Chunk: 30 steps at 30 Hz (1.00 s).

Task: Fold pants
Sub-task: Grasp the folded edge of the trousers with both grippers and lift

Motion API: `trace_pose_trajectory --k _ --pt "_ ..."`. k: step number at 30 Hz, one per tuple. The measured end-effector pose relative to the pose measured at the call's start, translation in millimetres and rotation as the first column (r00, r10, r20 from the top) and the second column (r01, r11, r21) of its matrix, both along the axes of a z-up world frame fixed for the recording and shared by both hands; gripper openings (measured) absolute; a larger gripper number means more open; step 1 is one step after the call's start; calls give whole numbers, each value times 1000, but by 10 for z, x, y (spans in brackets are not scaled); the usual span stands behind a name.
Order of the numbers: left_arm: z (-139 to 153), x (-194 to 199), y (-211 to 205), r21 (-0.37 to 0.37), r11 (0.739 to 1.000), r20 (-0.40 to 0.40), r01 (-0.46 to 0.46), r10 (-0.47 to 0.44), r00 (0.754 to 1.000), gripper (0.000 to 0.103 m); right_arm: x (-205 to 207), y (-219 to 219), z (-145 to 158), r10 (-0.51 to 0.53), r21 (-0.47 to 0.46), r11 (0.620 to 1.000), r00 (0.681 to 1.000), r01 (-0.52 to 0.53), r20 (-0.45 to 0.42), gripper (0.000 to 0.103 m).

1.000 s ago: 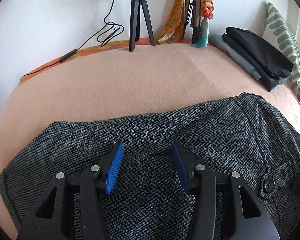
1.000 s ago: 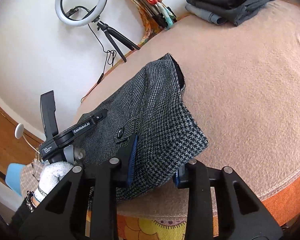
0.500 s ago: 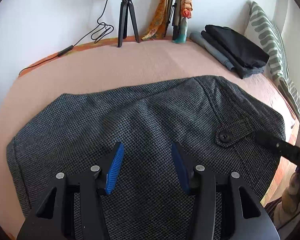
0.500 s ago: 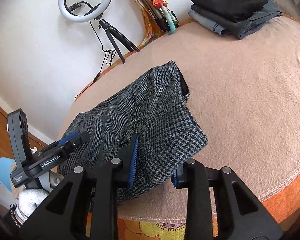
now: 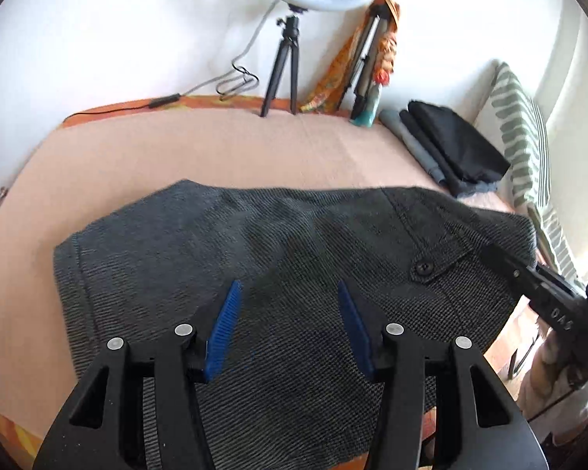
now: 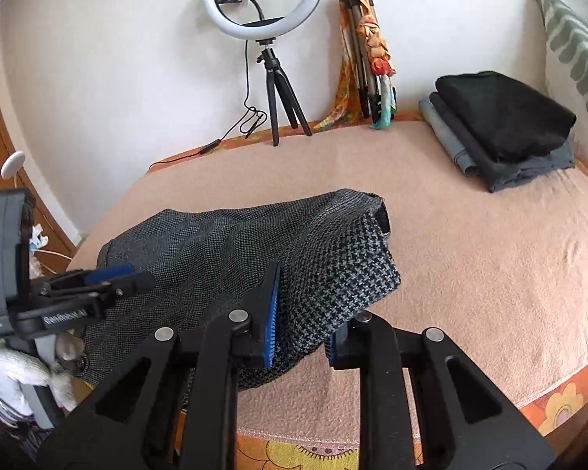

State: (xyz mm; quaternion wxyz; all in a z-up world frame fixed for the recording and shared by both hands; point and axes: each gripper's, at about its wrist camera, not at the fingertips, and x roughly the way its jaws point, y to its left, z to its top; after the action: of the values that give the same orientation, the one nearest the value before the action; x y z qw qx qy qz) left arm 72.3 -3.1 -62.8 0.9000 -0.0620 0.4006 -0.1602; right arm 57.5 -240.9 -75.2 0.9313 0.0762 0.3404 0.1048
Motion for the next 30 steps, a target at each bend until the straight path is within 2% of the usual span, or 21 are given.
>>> trace_pose_trajectory --k 3,5,8,11,15,19,24,30 --pt "240 -100 497 -50 995 56 -88 91 994 51 -8 237 133 54 -121 991 998 -49 34 19" --pt "316 -116 817 -76 983 90 -164 171 981 51 -33 424 219 95 -202 976 994 -81 61 19" --pt "361 -128 1350 -176 941 101 -289 309 946 51 -72 698 348 161 -290 948 983 -128 92 18" --pt "334 -134 1745 -266 895 68 -358 387 919 51 -139 1027 470 234 -380 909 964 -171 127 18" --pt "337 -164 1947 -292 875 63 -386 420 905 51 -278 1549 506 359 -485 838 922 -251 144 18" --pt "384 -197 1977 -294 877 84 -381 421 903 51 -409 2071 393 465 -577 755 875 -313 133 16" --pt "404 -198 2003 -305 876 99 -375 420 902 51 -498 2561 154 558 -633 670 825 -388 84 15" --pt "335 -214 2076 -312 867 78 -388 431 899 51 -598 2926 -129 647 -630 597 762 -497 13 13"
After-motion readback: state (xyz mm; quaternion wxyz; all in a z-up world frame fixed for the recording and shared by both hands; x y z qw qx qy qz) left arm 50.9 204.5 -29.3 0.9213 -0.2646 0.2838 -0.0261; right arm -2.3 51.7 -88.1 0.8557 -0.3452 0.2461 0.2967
